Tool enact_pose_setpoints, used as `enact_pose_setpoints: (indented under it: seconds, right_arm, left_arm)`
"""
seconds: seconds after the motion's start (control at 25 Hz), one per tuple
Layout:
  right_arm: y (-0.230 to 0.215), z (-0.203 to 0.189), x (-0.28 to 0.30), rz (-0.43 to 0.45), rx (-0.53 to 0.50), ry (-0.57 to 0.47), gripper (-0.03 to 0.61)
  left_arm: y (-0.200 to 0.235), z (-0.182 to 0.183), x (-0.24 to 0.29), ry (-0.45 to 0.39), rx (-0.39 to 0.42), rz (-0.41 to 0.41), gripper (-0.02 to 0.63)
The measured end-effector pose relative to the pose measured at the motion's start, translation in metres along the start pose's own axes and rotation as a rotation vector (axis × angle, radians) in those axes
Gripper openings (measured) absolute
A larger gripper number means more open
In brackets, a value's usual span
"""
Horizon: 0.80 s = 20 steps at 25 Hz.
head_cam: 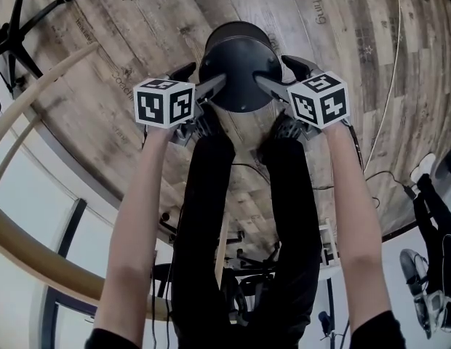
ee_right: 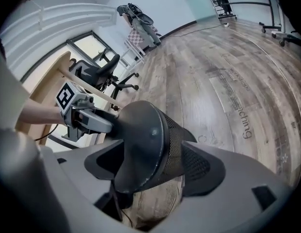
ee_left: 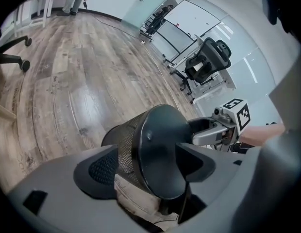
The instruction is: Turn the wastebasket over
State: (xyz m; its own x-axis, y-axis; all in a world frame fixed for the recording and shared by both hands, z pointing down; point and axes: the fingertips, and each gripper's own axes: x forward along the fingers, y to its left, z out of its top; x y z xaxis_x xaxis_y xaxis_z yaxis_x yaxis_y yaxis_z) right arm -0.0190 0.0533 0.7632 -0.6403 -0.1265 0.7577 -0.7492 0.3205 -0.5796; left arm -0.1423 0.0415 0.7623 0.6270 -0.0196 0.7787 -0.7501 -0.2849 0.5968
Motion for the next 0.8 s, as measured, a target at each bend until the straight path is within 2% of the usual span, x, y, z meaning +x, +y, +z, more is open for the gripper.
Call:
enact_pose_setpoints:
  seconds: [0.44, 0.6, 0.8]
  right_arm:
    - [-0.005, -0.006, 0.007, 0.069, 0.022, 0.025, 0.342]
    - [-0.004, -0.006, 0.007, 0.069, 0.012, 0.034, 0.342]
    - [-0.002, -0.008, 0.005, 0.052, -0.011, 0.041, 0.341]
  left_arm:
    - [0.005, -0.003, 0.011, 0.029, -0.04, -0.068, 0.368]
    - [0.004, -0.002, 0.012, 0.047, -0.03, -0.087, 0.365]
    - [0.0, -0.004, 0.01, 0.047, 0.017, -0.065, 0.348]
